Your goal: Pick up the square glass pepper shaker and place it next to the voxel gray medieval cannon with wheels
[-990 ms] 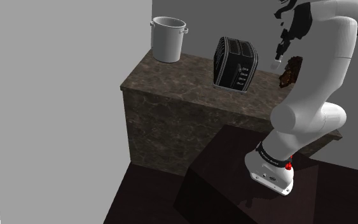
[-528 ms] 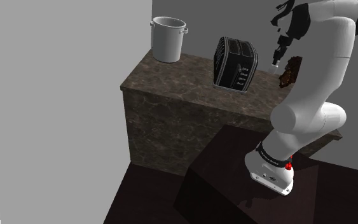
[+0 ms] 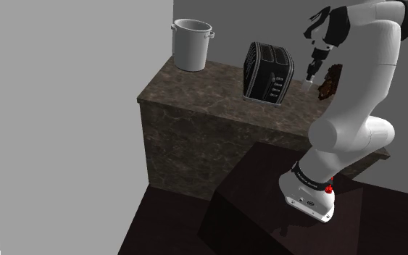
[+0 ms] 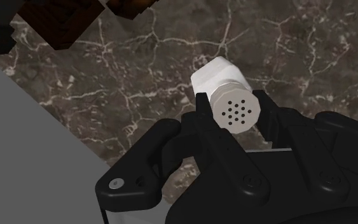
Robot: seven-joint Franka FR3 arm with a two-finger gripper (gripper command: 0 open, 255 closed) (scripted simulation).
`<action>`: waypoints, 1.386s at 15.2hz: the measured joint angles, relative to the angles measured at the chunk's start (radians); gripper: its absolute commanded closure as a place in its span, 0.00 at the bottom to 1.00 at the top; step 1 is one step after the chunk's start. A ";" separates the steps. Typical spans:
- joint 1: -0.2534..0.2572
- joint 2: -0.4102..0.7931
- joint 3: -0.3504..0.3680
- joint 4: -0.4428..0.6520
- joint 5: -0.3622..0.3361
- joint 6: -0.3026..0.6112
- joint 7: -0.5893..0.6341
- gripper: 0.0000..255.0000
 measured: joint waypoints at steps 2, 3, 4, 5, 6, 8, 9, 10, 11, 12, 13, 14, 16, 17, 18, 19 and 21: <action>-0.001 0.008 0.003 -0.012 0.005 0.019 -0.002 1.00; -0.001 0.009 0.003 -0.015 0.006 0.023 -0.002 1.00; -0.001 0.009 0.004 -0.016 0.006 0.024 -0.002 1.00; -0.001 0.009 0.003 -0.017 0.006 0.025 -0.002 1.00; -0.001 0.009 0.003 -0.018 0.006 0.026 -0.002 1.00; -0.001 0.009 0.003 -0.018 0.006 0.026 -0.002 0.00; -0.001 0.009 0.003 -0.018 0.006 0.026 -0.002 0.00; -0.001 0.009 0.003 -0.018 0.006 0.026 -0.002 0.00; -0.001 0.009 0.003 -0.018 0.006 0.026 -0.002 0.00; -0.001 0.009 0.003 -0.018 0.006 0.026 -0.002 0.00; -0.001 0.009 0.003 -0.018 0.006 0.026 -0.002 0.00; -0.001 0.009 0.003 -0.018 0.006 0.026 -0.002 0.00; -0.001 0.004 0.001 0.015 0.001 -0.011 0.002 0.00; -0.001 -0.002 -0.001 0.035 -0.003 -0.035 0.004 0.00; -0.001 -0.004 -0.002 0.063 -0.005 -0.063 0.009 0.00; 0.001 -0.011 -0.004 0.069 -0.009 -0.076 0.010 0.00; 0.001 -0.014 -0.005 0.077 -0.011 -0.087 0.010 0.00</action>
